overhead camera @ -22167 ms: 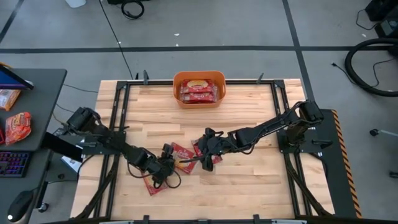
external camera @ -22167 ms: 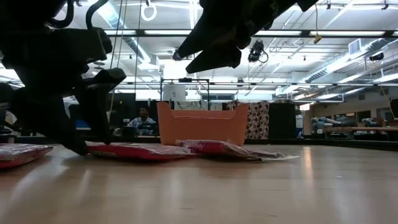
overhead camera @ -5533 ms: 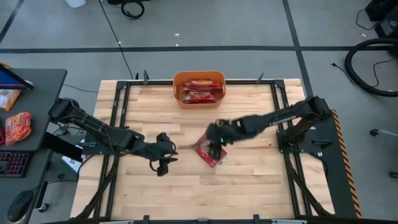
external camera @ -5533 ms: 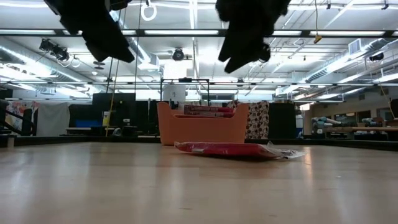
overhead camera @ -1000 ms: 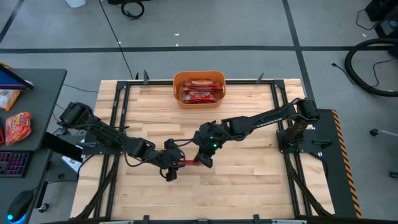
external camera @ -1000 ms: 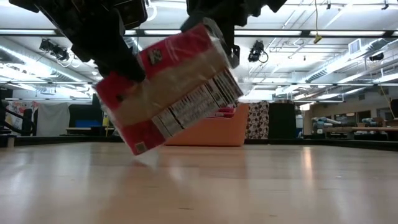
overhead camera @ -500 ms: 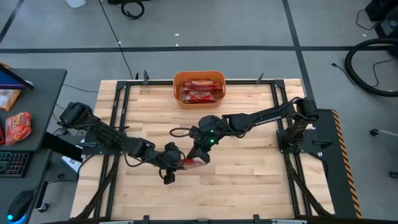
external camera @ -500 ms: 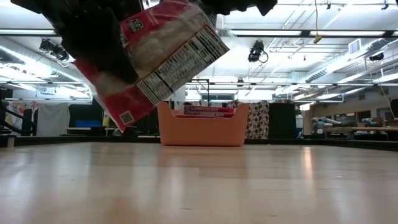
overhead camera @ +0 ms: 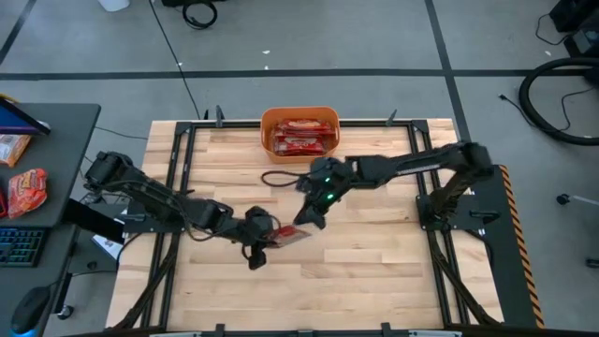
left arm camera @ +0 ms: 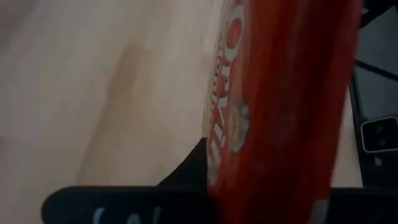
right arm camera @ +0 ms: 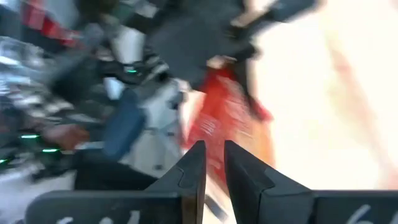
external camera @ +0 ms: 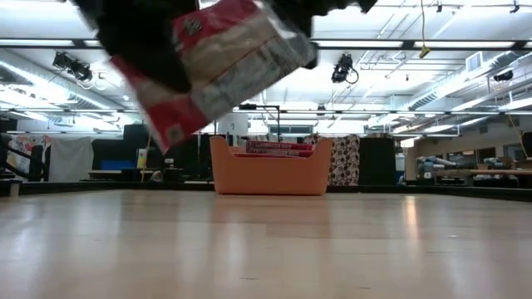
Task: Sort popcorn bags into baskets
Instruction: Put the red popcorn bag into the orange bin
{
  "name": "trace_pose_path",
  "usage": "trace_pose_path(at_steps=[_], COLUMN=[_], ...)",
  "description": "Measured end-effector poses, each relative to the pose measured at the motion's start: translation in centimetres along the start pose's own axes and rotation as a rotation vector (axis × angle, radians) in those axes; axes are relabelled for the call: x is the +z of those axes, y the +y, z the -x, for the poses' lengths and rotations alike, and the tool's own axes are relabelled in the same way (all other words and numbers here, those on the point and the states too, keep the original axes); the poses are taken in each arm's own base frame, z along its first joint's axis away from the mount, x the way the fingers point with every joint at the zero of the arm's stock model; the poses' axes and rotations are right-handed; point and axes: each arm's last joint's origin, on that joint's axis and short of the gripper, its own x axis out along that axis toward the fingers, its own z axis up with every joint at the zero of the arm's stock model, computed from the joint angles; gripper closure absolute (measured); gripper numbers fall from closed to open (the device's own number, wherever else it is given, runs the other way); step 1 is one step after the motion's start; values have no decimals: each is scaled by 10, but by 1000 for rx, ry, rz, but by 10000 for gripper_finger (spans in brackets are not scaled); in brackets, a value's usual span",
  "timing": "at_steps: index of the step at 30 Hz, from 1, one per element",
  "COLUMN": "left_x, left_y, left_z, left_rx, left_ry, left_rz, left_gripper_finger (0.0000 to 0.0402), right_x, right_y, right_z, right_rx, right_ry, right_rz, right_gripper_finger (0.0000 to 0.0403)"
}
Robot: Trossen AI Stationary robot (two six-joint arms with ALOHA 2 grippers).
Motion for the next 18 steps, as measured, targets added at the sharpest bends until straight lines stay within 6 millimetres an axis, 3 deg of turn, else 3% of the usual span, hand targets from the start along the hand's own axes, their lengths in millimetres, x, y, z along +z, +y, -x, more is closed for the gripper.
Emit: trace_pose_path(at_steps=[6, 10, 18], left_x=[43, 71, 123], left_y=[16, 37, 95], left_z=[16, 28, 51], left_rx=[62, 121, 271], left_ry=[75, 89, -32], left_rz=[-68, -119, -132], left_gripper_finger=[371, 368, 365], right_x=[-4, -9, -7], right_y=[3, 4, 0], right_z=[59, 99, 155], right_rx=[-346, -547, -681], right_ry=[-105, -175, -261], right_rz=[42, 30, 120], right_gripper_finger=[340, 340, 339])
